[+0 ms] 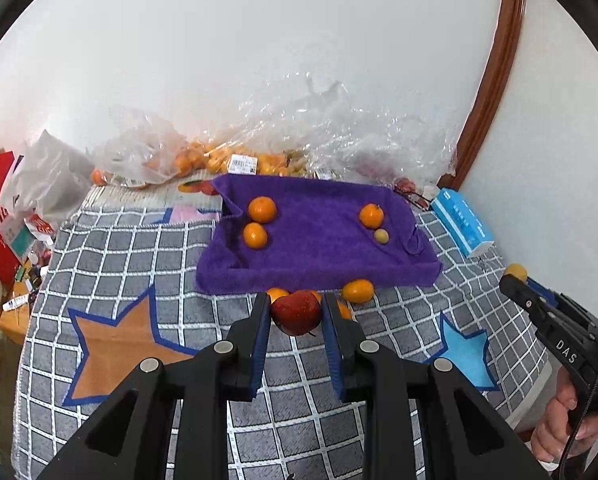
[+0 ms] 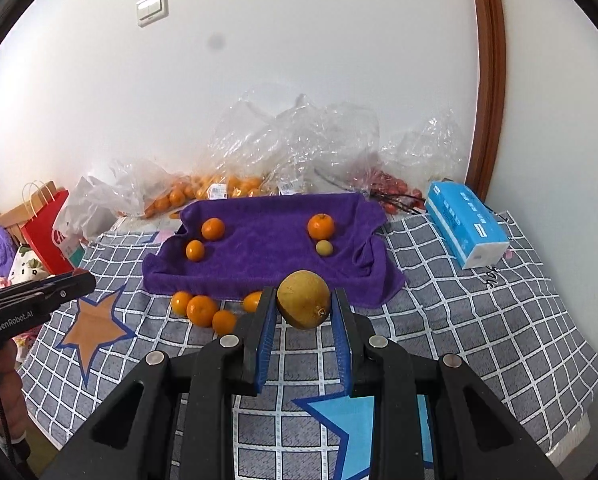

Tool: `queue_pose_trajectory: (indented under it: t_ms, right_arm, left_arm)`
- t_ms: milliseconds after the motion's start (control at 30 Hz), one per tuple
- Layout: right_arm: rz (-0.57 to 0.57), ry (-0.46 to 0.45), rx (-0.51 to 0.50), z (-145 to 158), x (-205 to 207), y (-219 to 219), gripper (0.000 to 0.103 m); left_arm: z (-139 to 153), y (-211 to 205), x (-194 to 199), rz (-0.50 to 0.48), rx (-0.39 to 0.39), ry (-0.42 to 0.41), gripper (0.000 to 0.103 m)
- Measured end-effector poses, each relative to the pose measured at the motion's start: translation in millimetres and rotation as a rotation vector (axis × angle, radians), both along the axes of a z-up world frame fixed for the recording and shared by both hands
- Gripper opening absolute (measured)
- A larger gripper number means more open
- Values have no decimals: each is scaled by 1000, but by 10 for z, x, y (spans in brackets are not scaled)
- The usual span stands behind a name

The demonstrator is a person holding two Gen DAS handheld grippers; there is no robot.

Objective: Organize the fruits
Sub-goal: 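Carry the pear in the right gripper and red fruit in the left over the towel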

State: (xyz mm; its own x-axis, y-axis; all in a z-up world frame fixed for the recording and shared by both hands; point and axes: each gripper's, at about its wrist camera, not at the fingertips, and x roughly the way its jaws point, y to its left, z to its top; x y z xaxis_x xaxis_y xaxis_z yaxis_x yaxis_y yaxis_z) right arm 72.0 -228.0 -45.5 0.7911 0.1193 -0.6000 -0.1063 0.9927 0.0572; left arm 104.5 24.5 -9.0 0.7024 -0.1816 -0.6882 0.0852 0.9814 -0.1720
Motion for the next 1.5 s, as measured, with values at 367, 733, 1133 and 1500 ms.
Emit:
queue_pose_trajectory:
  t_ms: [367, 733, 1133, 1500]
  right_arm:
    - [-18, -13, -3, 120, 106, -18, 27]
    - [-37, -16, -14, 93, 210, -92, 27]
    - [-67, -11, -1, 54, 381, -177, 27]
    - [-72, 30, -3, -90, 691, -189, 27]
  left_arm:
    - [156, 37, 123, 6, -18, -23, 24]
    - [67, 119, 234, 19, -30, -6, 24]
    - [21, 222, 446, 28, -36, 17, 24]
    - [-130, 271, 719, 30, -36, 59, 24]
